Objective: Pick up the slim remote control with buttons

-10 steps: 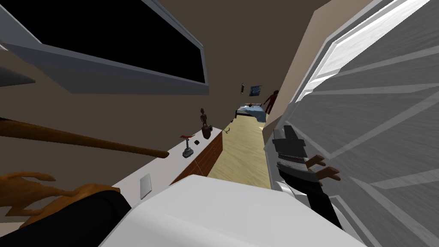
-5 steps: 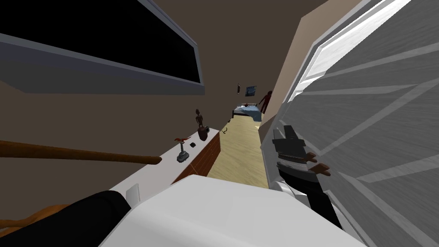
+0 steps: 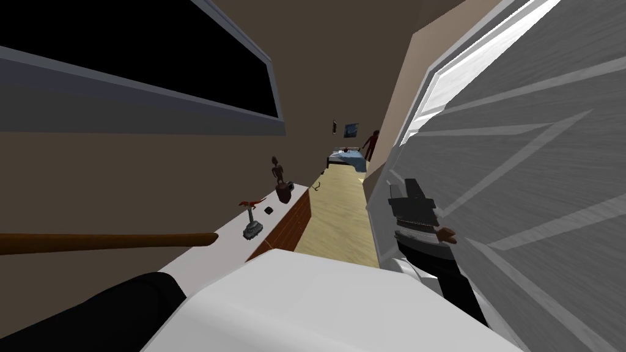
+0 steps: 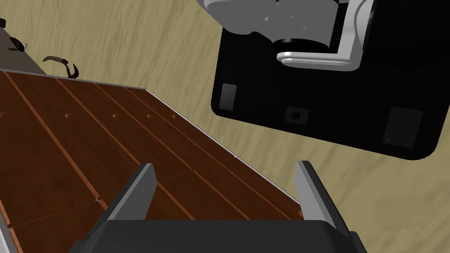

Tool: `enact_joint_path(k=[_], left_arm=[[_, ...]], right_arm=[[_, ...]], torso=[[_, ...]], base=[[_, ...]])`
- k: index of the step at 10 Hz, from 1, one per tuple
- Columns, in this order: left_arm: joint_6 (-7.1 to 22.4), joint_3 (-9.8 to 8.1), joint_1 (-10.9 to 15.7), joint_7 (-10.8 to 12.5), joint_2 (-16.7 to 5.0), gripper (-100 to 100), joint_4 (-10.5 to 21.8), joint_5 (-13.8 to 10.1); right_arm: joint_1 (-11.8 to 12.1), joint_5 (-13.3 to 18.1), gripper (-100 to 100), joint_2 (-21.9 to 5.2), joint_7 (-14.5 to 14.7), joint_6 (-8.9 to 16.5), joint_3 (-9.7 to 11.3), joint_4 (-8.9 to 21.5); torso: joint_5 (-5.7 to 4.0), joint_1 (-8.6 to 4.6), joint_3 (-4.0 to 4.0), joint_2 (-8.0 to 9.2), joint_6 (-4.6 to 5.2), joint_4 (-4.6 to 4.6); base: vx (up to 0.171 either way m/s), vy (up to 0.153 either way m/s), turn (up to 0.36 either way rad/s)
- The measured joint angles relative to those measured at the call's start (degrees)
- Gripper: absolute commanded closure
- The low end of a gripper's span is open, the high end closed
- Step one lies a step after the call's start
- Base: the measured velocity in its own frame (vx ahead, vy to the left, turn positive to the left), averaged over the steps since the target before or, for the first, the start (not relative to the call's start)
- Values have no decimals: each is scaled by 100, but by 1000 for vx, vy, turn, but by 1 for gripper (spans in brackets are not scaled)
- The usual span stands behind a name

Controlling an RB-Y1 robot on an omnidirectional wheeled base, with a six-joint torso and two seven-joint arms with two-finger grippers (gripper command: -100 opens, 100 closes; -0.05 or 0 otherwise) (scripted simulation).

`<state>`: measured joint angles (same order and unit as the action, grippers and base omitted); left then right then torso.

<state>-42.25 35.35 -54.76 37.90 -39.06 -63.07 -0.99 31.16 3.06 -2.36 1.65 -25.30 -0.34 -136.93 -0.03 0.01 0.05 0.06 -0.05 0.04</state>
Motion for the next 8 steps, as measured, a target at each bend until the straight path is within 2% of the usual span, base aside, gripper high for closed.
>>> enact_joint_path(k=[1, 3, 5, 6, 8], left_arm=[[-40, 46, -18, 57, -48, -100, 135, -20], [-109, 146, -22, 130, -97, -100, 496, -56], [-256, 299, 33, 265, -156, -100, 1073, -102], [-234, 363, -157, 354, -397, -100, 1041, -184], [-253, 422, -190, 380, -406, -100, 1287, -217]], right_arm=[[1, 0, 0, 0, 0, 0, -1, 0], [0, 0, 0, 0, 0, 0, 0, 0], [1, 0, 0, 0, 0, 0, -1, 0], [1, 0, 0, -1, 0, 0, -1, 0], [2, 0, 0, 0, 0, 0, -1, 0]], torso=[[2, 8, -4, -6, -5, -1], [3, 11, -4, -7, -1, -2], [3, 14, -10, -17, -1, -4], [3, 22, -17, -29, 0, -7], [4, 11, -5, -8, -8, -2]], base=[[36, 17, 2], [62, 5, -173], [107, 24, -279], [92, 44, -108], [18, 9, 29]])
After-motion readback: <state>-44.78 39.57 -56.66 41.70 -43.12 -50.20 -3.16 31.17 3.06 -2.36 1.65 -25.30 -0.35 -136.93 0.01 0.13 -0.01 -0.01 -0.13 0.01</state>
